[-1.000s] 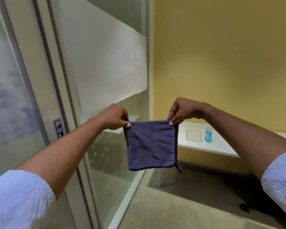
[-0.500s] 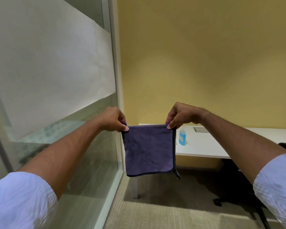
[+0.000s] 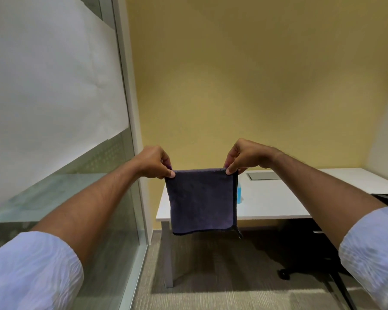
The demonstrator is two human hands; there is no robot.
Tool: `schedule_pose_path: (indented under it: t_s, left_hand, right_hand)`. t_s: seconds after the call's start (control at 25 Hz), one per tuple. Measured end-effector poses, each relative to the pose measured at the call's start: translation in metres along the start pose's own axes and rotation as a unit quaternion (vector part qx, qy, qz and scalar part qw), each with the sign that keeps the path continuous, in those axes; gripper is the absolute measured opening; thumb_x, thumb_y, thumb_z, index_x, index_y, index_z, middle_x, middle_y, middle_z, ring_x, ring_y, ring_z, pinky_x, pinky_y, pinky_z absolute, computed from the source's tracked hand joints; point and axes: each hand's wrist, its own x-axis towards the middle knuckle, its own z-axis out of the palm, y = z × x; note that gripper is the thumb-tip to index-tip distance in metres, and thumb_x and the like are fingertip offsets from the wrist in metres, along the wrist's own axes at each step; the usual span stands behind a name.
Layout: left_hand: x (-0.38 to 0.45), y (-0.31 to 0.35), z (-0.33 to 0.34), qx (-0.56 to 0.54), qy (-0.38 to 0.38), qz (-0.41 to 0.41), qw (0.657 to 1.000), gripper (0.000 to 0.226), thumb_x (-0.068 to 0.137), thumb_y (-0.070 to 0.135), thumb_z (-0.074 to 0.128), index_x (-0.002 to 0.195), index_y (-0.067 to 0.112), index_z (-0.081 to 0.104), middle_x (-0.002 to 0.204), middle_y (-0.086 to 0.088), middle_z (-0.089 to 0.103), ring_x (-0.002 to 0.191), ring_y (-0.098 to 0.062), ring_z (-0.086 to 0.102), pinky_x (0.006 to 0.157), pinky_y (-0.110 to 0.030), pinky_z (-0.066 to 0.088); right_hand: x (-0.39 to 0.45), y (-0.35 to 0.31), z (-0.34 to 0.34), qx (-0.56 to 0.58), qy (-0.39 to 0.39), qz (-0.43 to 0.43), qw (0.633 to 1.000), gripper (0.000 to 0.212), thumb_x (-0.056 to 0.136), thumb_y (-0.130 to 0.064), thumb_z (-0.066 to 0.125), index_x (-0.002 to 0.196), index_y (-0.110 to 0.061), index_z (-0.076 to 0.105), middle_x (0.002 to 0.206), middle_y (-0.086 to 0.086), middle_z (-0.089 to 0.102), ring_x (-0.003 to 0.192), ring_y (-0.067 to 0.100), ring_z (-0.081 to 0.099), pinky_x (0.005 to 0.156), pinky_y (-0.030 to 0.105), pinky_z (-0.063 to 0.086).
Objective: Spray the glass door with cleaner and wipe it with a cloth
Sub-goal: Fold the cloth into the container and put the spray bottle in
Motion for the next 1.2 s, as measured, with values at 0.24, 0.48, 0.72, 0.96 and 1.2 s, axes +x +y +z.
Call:
schedule_pose_path:
  t_s: [0.24, 0.48, 0.72, 0.96, 1.2]
  left_hand:
    - [0.088, -0.018, 0.022, -0.06, -0.046, -0.023, 0.997, 0.014, 0.077, 0.012, 0.081, 0.083, 0.002, 0.073, 0.081, -0.01, 0.072, 0.07, -0.015, 0.071, 0.06, -0.025, 0.059]
    - [0.193, -0.026, 0.037, -0.035, -0.062, -0.018, 0.997, 0.011, 0.077, 0.012, 0.081, 0.081, 0.006, 0.073, 0.079, -0.009, 0.072, 0.074, -0.019, 0.073, 0.069, -0.029, 0.062]
    - [0.276, -0.047, 0.045, 0.015, -0.04, -0.007, 0.999, 0.012, 0.077, 0.019, 0.082, 0.078, 0.011, 0.073, 0.074, -0.006, 0.074, 0.068, -0.015, 0.073, 0.067, -0.029, 0.062]
    - [0.355, -0.086, 0.058, 0.017, -0.042, 0.006, 0.999, 0.013, 0.074, 0.018, 0.084, 0.075, 0.012, 0.073, 0.067, -0.002, 0.073, 0.06, -0.012, 0.071, 0.058, -0.023, 0.057]
    - [0.443, -0.114, 0.062, -0.002, -0.078, 0.038, 0.996, 0.014, 0.074, 0.014, 0.084, 0.072, 0.012, 0.07, 0.068, -0.004, 0.073, 0.064, -0.017, 0.073, 0.062, -0.028, 0.06]
  right_hand:
    - [0.073, 0.043, -0.016, 0.004, 0.006, 0.018, 1.0, 0.012, 0.077, -0.002, 0.079, 0.088, -0.002, 0.078, 0.074, 0.005, 0.074, 0.072, 0.015, 0.07, 0.067, 0.026, 0.06]
    - [0.166, 0.091, -0.044, 0.006, -0.013, 0.017, 1.0, 0.008, 0.077, -0.003, 0.079, 0.082, -0.009, 0.077, 0.077, 0.005, 0.076, 0.07, 0.011, 0.072, 0.063, 0.022, 0.058]
    - [0.257, 0.121, -0.062, 0.01, -0.034, 0.002, 0.999, 0.011, 0.076, 0.0, 0.08, 0.08, -0.009, 0.076, 0.07, 0.001, 0.075, 0.066, 0.01, 0.071, 0.061, 0.021, 0.057]
    - [0.339, 0.146, -0.054, -0.012, -0.052, 0.009, 0.999, 0.014, 0.077, 0.002, 0.077, 0.087, -0.008, 0.075, 0.072, -0.001, 0.072, 0.064, 0.006, 0.067, 0.06, 0.019, 0.054]
    - [0.415, 0.161, -0.058, -0.067, -0.046, 0.041, 0.996, 0.02, 0.078, 0.004, 0.074, 0.089, -0.012, 0.075, 0.077, -0.001, 0.07, 0.067, 0.007, 0.064, 0.058, 0.019, 0.052]
